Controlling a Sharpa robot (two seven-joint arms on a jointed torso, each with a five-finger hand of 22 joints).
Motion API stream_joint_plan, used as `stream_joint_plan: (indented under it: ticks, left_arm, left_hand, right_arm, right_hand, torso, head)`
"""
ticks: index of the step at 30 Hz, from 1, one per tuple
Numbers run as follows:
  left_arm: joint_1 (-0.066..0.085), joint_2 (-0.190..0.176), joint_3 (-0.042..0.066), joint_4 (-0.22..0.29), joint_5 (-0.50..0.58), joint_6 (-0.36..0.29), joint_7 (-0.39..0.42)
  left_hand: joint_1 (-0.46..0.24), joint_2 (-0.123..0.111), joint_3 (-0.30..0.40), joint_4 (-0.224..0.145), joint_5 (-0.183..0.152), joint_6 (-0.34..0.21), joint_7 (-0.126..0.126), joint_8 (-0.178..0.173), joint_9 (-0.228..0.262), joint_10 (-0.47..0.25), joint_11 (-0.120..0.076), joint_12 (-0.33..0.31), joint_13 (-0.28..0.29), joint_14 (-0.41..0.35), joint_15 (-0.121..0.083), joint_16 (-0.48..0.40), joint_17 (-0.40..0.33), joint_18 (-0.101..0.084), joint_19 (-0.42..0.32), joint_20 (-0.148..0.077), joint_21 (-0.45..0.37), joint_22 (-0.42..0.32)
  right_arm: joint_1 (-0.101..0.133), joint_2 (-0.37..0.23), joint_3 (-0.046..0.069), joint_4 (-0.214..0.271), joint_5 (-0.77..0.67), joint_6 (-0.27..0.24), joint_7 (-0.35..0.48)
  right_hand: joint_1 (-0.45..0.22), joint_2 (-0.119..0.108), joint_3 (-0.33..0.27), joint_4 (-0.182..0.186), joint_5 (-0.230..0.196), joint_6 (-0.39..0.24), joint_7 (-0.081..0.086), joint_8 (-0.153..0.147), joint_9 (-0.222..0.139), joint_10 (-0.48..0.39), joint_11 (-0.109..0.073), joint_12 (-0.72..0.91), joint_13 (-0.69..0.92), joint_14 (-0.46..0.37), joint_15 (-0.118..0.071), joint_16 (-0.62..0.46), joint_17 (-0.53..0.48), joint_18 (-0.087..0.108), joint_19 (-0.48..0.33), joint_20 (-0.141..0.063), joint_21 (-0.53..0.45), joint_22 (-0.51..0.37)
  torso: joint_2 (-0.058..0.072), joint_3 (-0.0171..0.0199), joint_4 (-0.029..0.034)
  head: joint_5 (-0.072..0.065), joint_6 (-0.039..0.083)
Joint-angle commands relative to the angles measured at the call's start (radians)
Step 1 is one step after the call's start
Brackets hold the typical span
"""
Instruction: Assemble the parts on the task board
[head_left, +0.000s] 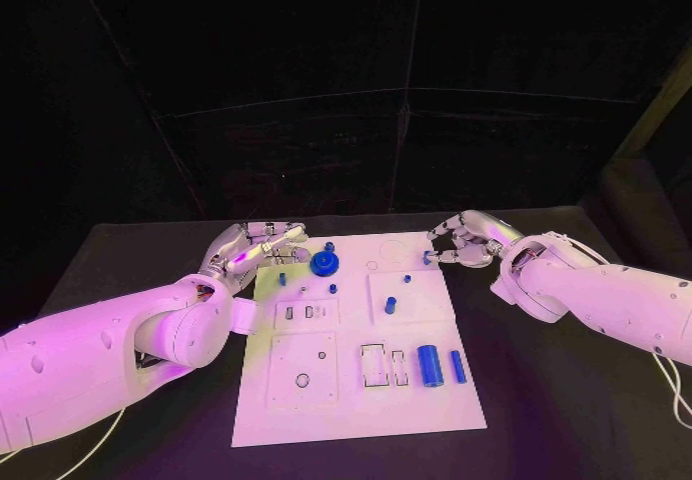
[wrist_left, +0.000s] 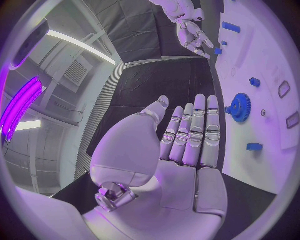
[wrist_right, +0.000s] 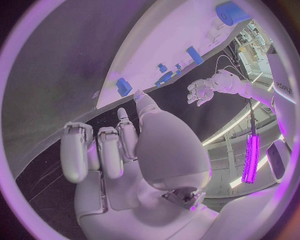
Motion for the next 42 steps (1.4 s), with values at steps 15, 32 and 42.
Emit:
stream_joint_plan:
  ticks: [15, 32, 42]
  left_arm:
    - [0.001, 0.004, 0.001, -0.004, 0.0, 0.016, 0.004]
    - [0.001, 0.004, 0.001, -0.005, 0.0, 0.015, 0.004]
    - [0.001, 0.004, 0.001, -0.007, 0.0, 0.014, 0.003]
  left_hand:
    - [0.01, 0.003, 0.002, -0.007, 0.001, 0.002, 0.003, -0.006, 0.0, 0.004, 0.003, -0.005, 0.0, -0.003, 0.004, -0.005, 0.001, 0.014, 0.008, 0.002, -0.005, -0.001]
    - [0.012, 0.004, 0.004, -0.009, 0.001, 0.003, 0.003, -0.006, 0.0, 0.005, 0.003, -0.005, 0.0, -0.003, 0.004, -0.006, 0.003, 0.014, 0.008, 0.002, -0.007, -0.001]
    - [0.012, 0.004, 0.004, -0.009, 0.001, 0.003, 0.003, -0.006, 0.0, 0.005, 0.003, -0.005, 0.0, -0.003, 0.004, -0.006, 0.003, 0.014, 0.008, 0.002, -0.007, -0.001]
  right_arm:
    - [-0.01, 0.023, 0.001, -0.039, -0.032, 0.057, -0.003]
    - [-0.016, 0.043, 0.001, -0.055, -0.051, 0.069, -0.023]
    - [-0.016, 0.049, 0.001, -0.054, -0.051, 0.068, -0.026]
  right_hand:
    - [0.032, 0.019, 0.012, -0.013, -0.003, 0.007, 0.0, 0.004, 0.002, -0.003, -0.002, 0.0, 0.041, 0.1, 0.002, -0.002, 0.242, -0.01, 0.003, 0.003, -0.004, 0.05]
    - [0.042, 0.042, 0.033, -0.02, -0.06, 0.041, -0.001, 0.019, 0.003, 0.007, -0.003, 0.008, 0.05, 0.101, 0.002, -0.001, 0.245, -0.011, 0.006, 0.002, -0.002, 0.055]
    - [0.043, 0.052, 0.042, -0.02, -0.063, 0.056, -0.003, 0.024, 0.004, 0.01, -0.005, 0.011, 0.053, 0.101, 0.001, 0.0, 0.245, -0.011, 0.006, 0.002, -0.002, 0.056]
  torso:
    - [0.0, -0.0021, -0.0006]
    - [-0.001, -0.0013, -0.002]
    - [-0.001, -0.0021, -0.0013]
  head:
    - [-0.01, -0.005]
    - [-0.013, -0.011]
    - [-0.013, -0.013]
